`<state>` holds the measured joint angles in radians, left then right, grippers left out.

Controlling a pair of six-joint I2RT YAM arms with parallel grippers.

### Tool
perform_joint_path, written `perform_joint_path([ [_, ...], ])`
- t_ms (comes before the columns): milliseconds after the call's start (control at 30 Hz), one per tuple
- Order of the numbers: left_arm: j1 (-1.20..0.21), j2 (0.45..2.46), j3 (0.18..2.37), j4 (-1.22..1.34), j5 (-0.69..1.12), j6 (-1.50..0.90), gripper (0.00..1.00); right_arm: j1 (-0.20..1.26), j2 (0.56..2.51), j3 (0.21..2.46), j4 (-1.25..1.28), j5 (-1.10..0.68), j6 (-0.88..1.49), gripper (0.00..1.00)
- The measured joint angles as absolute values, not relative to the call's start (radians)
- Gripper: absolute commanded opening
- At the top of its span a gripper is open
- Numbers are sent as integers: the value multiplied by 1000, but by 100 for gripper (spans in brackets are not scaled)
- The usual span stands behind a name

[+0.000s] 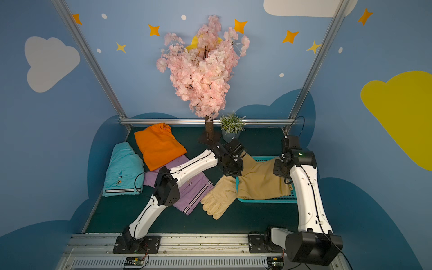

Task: Put the folded long pants in the basket
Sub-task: Place the long pant in the basket.

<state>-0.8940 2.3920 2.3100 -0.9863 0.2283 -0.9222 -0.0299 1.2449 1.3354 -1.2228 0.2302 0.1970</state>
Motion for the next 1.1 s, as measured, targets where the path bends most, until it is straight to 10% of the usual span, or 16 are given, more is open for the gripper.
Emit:
perform_joint_path([
  [600,-725,1909,1644,-799,282,-869,3,-5,1352,1276,-1171,-34,153,0],
  [1100,-852,2161,2213,-857,324,-905,3,-71,1312,1442,-1213,249,179,0],
])
